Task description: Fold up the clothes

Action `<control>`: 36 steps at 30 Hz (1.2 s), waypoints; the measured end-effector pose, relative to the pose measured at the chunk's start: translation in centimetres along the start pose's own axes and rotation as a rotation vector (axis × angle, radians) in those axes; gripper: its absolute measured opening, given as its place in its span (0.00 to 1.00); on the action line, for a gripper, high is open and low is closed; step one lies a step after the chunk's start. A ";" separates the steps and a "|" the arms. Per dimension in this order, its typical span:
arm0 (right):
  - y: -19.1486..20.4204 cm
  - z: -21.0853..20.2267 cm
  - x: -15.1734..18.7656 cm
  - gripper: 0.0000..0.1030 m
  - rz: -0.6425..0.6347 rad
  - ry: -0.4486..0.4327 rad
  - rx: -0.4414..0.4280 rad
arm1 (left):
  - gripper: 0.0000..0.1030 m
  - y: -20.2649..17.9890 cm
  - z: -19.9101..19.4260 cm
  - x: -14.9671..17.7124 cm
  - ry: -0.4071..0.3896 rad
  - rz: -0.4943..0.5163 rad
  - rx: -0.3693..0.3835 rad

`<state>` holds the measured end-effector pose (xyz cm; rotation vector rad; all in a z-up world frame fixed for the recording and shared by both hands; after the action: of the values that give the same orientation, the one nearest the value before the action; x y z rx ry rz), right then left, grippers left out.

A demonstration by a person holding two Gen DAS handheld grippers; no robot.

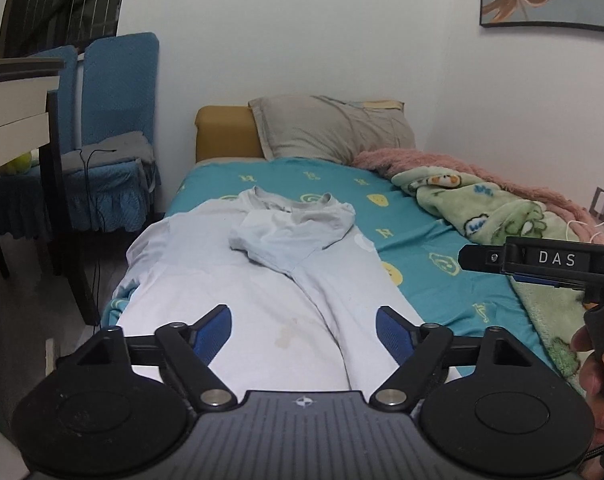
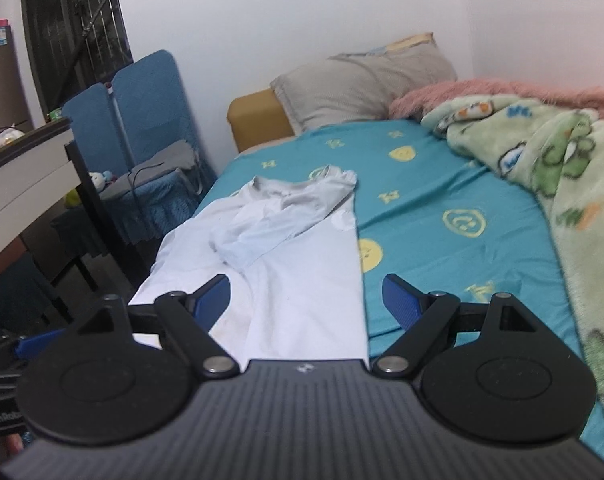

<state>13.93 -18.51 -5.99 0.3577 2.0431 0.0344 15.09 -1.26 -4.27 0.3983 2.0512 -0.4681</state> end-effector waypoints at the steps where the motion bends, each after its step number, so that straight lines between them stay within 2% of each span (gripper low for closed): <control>1: 0.0 -0.2 0.0 0.82 -0.002 -0.006 0.005 | 0.81 0.1 0.0 0.0 0.005 -0.003 0.011; 4: 0.0 -0.6 0.0 0.82 -0.008 -0.025 0.025 | 0.81 0.2 0.2 0.2 0.022 -0.010 0.034; 7: 0.1 -0.8 -0.1 0.82 -0.012 -0.043 0.049 | 0.83 0.2 0.2 0.3 0.024 0.014 0.022; 12: 0.0 -0.6 0.0 0.82 -0.007 -0.030 0.049 | 0.96 0.2 0.3 0.3 0.035 0.027 0.025; 18: 0.6 -0.4 0.4 0.82 -0.029 0.020 -0.009 | 1.00 0.6 0.7 0.5 0.059 0.022 0.022; 22: 2.1 1.1 -0.5 0.82 -0.082 0.082 -0.059 | 1.00 2.3 1.3 0.7 0.096 -0.030 -0.001; 25: 4.6 3.5 -1.9 0.82 -0.169 0.125 -0.080 | 1.00 3.8 1.9 0.9 0.121 -0.083 -0.024; 28: 8.8 7.1 -3.7 0.81 -0.272 0.160 -0.136 | 1.00 6.0 2.6 1.2 0.138 -0.156 -0.068; 32: 17.3 12.3 -4.8 0.81 -0.475 0.200 -0.225 | 1.00 10.0 3.0 1.5 0.123 -0.267 -0.132; 36: 26.1 17.6 -4.5 0.75 -0.659 0.250 -0.309 | 0.99 14.1 3.1 2.1 0.102 -0.331 -0.203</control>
<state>37.32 2.98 -6.01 -0.5408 2.2657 -0.0110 22.91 9.78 -9.88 -0.0428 2.2490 -0.4373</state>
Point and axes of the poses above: each gripper's, at about its wrist camera, not at the fingertips, and z roughly the way its jaws point, y to its left, x to its underside, the point moved 2 cm from there along z, roughly the way its jaws point, and after that the axes turned 8 degrees about x, right-handed, at the moved point
